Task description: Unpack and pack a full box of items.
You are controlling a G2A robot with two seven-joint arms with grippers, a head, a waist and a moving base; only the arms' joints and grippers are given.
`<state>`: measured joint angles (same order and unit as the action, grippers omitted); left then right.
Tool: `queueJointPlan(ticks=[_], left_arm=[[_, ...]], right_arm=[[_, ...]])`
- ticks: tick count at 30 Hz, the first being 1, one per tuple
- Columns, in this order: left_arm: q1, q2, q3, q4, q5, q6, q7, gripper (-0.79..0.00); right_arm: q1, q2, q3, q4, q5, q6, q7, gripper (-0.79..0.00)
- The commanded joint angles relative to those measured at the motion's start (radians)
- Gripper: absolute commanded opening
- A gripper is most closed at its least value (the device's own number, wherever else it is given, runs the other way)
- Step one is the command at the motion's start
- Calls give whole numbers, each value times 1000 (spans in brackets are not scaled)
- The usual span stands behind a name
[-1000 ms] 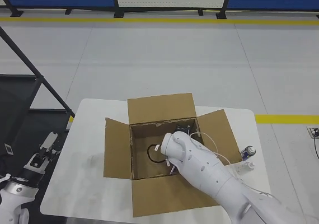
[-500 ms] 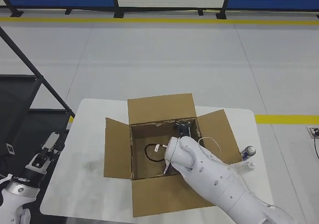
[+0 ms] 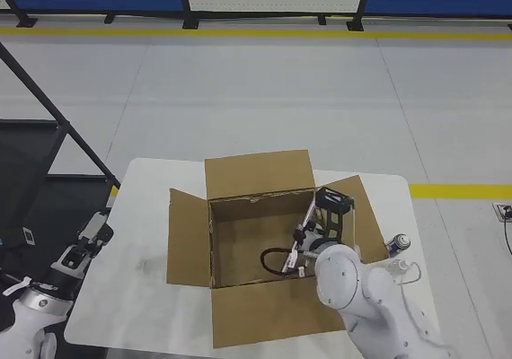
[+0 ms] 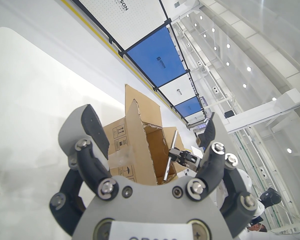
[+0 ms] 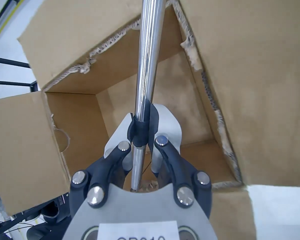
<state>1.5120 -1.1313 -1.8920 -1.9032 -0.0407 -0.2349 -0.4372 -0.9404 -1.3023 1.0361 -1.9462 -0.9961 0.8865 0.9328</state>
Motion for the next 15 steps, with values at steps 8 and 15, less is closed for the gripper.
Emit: queueJointPlan(ticks=[8, 15], left_arm=[[-10, 1, 23, -4, 7, 8, -2, 0], [-36, 4, 51, -30, 36, 29, -16, 0]], right_arm=[[-260, 45, 264, -319, -67, -82, 83, -785], [-419, 57, 464, -404, -39, -107, 95, -785]])
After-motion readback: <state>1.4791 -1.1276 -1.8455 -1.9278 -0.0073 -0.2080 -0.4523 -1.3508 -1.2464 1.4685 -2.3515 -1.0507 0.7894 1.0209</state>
